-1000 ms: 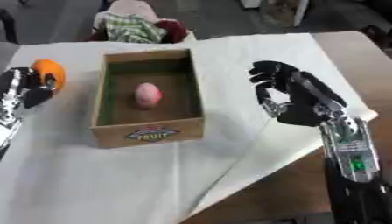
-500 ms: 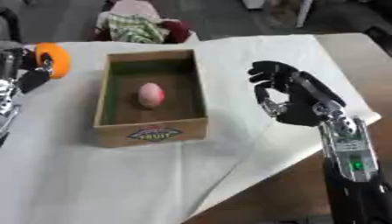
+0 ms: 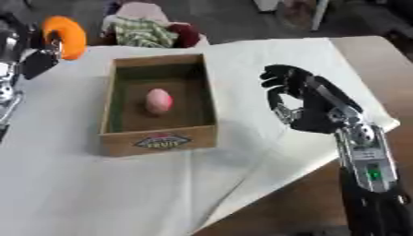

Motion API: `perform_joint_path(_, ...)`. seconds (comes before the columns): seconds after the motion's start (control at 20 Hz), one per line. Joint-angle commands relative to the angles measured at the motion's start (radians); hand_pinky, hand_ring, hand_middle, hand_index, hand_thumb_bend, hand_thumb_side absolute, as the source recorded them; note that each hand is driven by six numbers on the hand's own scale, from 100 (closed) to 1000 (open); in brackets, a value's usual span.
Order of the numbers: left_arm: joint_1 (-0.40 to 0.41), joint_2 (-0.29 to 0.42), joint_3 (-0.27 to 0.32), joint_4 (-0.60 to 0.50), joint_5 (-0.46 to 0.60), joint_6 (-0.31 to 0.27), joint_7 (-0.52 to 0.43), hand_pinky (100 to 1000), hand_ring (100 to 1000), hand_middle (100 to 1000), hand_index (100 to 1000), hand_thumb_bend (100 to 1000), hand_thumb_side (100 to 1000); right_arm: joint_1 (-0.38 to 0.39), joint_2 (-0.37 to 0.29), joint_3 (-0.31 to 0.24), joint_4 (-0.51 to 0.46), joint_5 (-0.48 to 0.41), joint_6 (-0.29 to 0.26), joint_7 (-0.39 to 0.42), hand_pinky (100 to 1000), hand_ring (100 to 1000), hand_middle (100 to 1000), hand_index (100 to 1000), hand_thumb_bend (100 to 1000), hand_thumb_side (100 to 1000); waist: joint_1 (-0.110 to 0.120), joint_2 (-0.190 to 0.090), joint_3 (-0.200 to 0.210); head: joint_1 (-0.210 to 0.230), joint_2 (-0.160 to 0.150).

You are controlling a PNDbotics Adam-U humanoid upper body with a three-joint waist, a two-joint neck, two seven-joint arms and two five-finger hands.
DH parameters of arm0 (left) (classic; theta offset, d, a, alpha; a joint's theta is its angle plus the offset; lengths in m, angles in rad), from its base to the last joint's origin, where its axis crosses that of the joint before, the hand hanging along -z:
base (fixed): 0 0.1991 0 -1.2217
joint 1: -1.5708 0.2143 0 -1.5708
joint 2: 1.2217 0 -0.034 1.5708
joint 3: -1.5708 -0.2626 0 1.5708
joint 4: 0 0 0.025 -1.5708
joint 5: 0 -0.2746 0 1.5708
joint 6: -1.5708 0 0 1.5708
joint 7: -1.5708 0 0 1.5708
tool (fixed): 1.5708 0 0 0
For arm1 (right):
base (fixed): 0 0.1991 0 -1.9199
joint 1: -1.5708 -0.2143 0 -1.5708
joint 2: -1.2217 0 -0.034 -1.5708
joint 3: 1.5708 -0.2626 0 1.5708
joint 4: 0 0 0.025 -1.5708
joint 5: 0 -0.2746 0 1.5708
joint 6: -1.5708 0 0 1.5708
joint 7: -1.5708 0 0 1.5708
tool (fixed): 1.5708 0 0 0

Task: Pick up objects on the table and place them in the box.

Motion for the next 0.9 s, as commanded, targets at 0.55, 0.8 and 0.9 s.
perform_joint_path(0.55, -0.023, -0.069, -0.159, -0.014, -0.131, -0.052, -0.232, 715, 561, 469, 563, 100, 245, -0.007, 0.002, 0.0, -0.026, -0.002, 0.003, 0.009, 788, 817, 792, 904, 100, 263, -0.002, -0.022, -0.014, 0.007, -0.014)
perform_joint_path(0.8, -0.016, -0.091, -0.125, 0.033, -0.182, -0.054, -0.321, 724, 588, 526, 621, 110, 222, -0.005, 0.003, -0.001, -0.028, -0.001, 0.005, 0.011, 787, 817, 792, 904, 100, 266, -0.001, -0.021, -0.014, 0.005, -0.016)
perform_joint_path(0.9, -0.013, -0.093, -0.117, 0.04, -0.198, -0.052, -0.351, 747, 628, 580, 674, 344, 223, -0.005, 0.002, -0.002, -0.027, -0.001, 0.005, 0.011, 787, 817, 792, 904, 100, 267, -0.002, -0.021, -0.014, 0.005, -0.015)
